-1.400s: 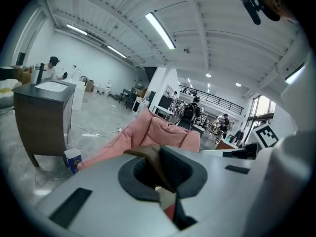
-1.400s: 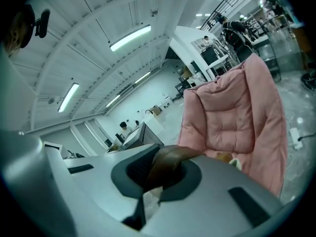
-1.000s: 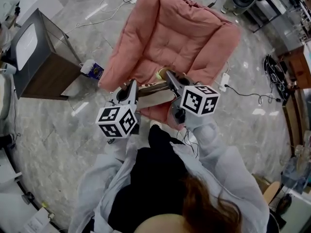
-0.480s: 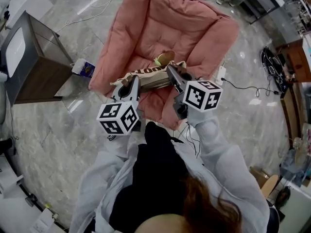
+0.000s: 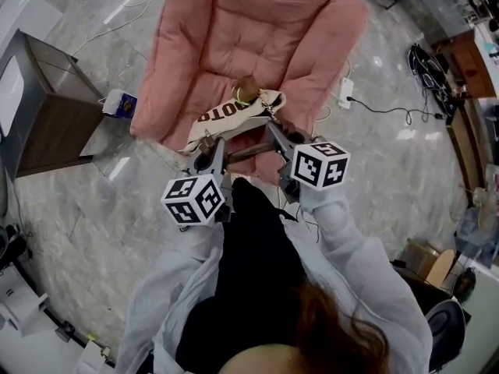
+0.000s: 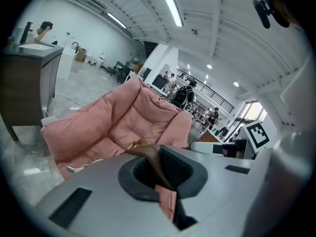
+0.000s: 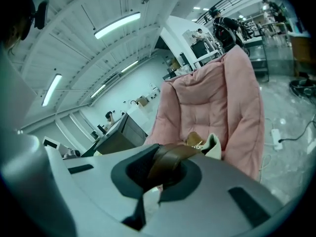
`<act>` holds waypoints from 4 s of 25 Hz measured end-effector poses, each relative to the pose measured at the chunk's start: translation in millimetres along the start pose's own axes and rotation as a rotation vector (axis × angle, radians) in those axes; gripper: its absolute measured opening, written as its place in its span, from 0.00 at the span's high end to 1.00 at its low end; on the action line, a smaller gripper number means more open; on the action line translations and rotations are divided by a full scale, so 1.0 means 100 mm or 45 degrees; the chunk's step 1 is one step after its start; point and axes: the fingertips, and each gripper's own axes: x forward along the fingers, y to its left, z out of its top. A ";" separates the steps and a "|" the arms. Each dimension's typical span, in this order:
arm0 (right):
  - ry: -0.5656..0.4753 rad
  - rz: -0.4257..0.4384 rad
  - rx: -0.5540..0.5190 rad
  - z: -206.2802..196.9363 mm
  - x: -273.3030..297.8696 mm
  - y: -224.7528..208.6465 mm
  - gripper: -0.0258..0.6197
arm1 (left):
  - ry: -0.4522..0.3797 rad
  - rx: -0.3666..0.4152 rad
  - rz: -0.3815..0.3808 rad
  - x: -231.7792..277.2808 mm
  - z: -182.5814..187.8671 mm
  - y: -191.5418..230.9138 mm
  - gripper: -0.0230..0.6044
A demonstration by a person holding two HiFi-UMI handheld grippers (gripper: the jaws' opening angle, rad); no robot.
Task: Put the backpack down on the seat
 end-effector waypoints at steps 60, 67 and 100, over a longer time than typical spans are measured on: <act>0.271 -0.423 0.197 -2.35 -0.63 -0.72 0.17 | 0.796 -0.187 -0.108 -0.51 -2.76 0.00 0.34; 0.224 -0.390 0.196 -2.38 -0.71 -0.52 0.16 | 0.795 -0.169 -0.097 -0.75 -2.83 0.01 0.34; -0.154 -0.260 -0.041 -1.78 -1.57 0.67 0.43 | 0.118 0.388 -0.028 -1.74 -1.16 -0.19 0.73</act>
